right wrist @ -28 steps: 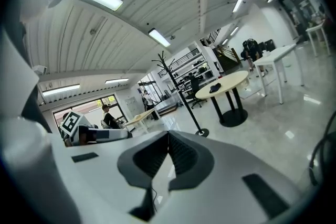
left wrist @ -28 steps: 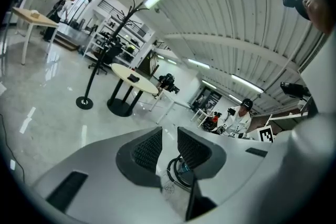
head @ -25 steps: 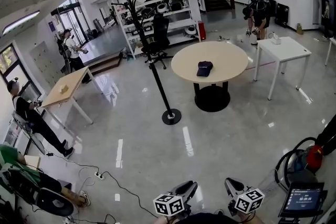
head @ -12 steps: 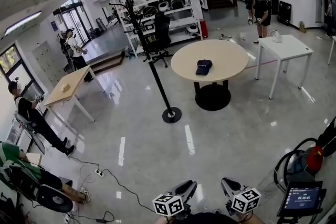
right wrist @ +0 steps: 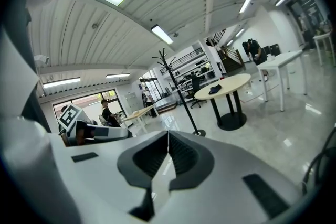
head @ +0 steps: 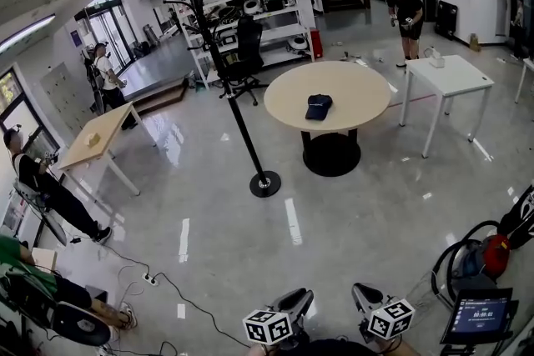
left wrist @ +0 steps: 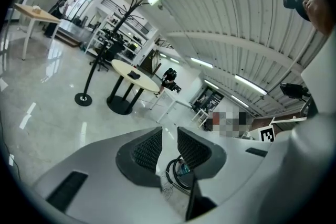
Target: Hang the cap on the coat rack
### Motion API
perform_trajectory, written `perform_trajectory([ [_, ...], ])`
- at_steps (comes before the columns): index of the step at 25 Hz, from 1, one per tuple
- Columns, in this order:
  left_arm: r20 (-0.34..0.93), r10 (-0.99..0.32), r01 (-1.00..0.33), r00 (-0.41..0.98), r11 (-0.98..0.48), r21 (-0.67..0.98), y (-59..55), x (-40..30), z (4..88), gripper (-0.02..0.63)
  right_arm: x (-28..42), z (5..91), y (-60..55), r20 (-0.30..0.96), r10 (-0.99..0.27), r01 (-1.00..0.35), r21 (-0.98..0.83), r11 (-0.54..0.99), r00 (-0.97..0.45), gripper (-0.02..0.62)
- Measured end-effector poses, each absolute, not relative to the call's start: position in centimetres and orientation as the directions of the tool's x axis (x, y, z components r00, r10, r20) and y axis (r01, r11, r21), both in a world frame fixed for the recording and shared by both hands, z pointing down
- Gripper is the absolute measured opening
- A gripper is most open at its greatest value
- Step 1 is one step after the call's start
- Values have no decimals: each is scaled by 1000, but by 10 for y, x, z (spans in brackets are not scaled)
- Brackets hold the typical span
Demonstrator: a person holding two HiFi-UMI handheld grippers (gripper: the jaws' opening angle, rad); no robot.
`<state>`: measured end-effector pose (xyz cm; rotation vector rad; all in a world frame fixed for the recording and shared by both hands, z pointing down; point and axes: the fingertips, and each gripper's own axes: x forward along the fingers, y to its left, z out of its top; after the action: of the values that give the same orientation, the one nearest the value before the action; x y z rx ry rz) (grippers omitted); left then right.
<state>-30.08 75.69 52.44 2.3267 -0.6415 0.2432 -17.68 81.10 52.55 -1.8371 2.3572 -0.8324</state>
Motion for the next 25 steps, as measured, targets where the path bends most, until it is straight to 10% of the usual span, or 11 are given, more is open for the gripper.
perform_trajectory([
  [25,274,-315,-417,909,-655,630,523,-372,519,97,-253,507,595,345,-919,-932,-357,58,-189,5],
])
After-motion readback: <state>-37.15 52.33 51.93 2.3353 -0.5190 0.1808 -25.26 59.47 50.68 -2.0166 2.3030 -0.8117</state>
